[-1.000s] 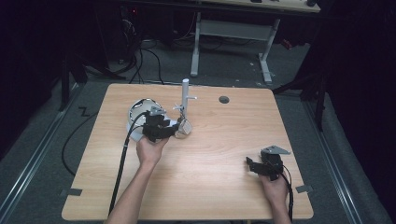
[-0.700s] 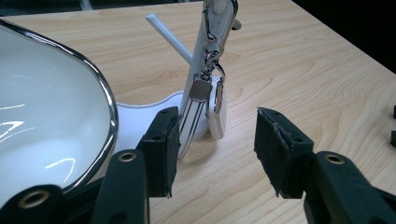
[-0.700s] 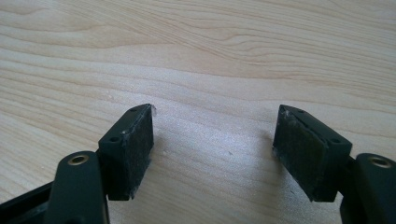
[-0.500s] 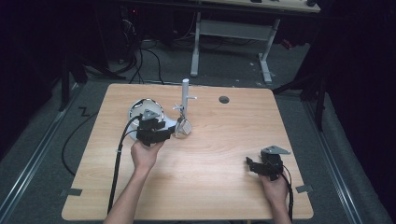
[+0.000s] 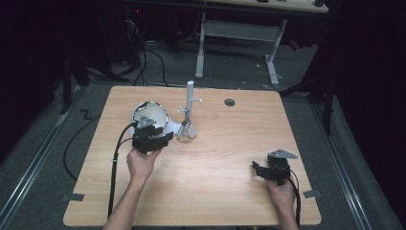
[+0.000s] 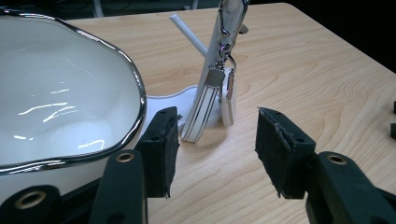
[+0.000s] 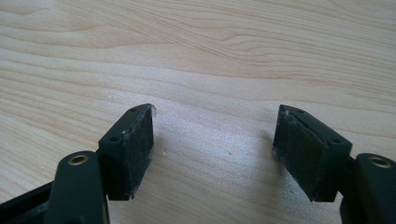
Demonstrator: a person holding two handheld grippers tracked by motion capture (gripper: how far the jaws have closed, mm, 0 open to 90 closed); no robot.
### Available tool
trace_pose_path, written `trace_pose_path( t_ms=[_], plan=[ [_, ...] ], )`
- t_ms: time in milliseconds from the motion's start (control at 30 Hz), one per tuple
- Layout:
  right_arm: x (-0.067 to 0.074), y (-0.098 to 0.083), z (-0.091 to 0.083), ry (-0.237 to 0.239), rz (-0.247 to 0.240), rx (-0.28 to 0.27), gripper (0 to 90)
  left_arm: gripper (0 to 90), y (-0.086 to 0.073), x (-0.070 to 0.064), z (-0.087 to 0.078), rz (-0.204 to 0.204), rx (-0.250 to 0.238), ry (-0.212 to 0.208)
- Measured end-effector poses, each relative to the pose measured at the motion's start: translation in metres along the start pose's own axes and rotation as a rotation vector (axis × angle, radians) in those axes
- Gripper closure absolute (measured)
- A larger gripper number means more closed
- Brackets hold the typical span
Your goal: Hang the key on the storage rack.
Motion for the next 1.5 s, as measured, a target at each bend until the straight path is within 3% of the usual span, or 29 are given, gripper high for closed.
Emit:
trace_pose_path(
  t_ms=[667,1033,1500],
  plan=[
    [0.000,0.000,0.000,0.000,0.000,0.000,28.9,49.2,0.000,-0.004,-0.018,0.013,-0.030,0.005],
    [0.000,0.000,0.000,0.000,0.000,0.000,28.9,49.3,-0.008,-0.008,-0.025,0.021,-0.040,0.010],
    [0.000,0.000,0.000,-0.001,0.001,0.000,28.9,49.4,-0.020,-0.007,-0.034,-0.004,-0.058,0.005]
  ],
)
Point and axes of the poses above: each handheld gripper's, and its own axes: z roughly forward along the jaws, y roughly out of its top, x roughly to its left, the point moved 6 cm from there along z, roughly forward along the jaws, and after that the axes turned 13 degrees about -y, right-handed, at the moved point
